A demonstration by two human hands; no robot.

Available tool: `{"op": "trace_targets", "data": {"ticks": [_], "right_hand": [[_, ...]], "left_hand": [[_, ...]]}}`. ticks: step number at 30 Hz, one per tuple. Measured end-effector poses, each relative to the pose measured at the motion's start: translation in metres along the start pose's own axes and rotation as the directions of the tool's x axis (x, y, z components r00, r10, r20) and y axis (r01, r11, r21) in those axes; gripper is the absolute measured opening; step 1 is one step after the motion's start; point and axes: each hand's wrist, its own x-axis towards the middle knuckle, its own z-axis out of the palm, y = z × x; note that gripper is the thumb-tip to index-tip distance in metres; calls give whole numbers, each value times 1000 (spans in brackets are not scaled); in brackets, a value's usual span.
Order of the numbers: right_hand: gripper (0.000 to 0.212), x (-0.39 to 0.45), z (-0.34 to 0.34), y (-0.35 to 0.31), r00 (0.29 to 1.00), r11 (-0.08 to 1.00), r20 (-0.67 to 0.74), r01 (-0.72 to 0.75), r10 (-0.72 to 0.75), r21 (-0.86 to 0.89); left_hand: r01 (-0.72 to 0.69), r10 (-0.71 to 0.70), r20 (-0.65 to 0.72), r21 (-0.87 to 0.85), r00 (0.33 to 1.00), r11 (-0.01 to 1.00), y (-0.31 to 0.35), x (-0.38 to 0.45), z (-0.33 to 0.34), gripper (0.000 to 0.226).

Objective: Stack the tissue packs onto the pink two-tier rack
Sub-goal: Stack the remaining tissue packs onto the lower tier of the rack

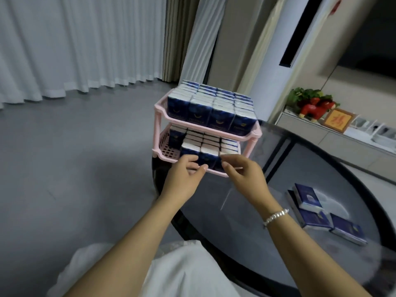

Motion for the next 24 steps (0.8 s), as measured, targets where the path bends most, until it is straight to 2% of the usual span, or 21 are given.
{"op": "trace_targets", "data": {"ticks": [6,15,20,24], "right_hand": [[15,-42,-51,30,992,997,-106,-70,72,26],[17,-78,-111,103,939,972,-254,-235,232,16],[16,-89,-132,133,883,949,-380,-312,274,-41],[26,-94,-144,154,844,902,-460,-393,277,-179]], "left_hand": [[-12,2,170,53,985,999,15,-21,57,29],[-29,-4,372,85,928,996,31,-31,166,27],[-18,-10,345,80,939,997,32,-28,216,30],[44,-66,313,77,948,996,34,-20,245,45]]}}
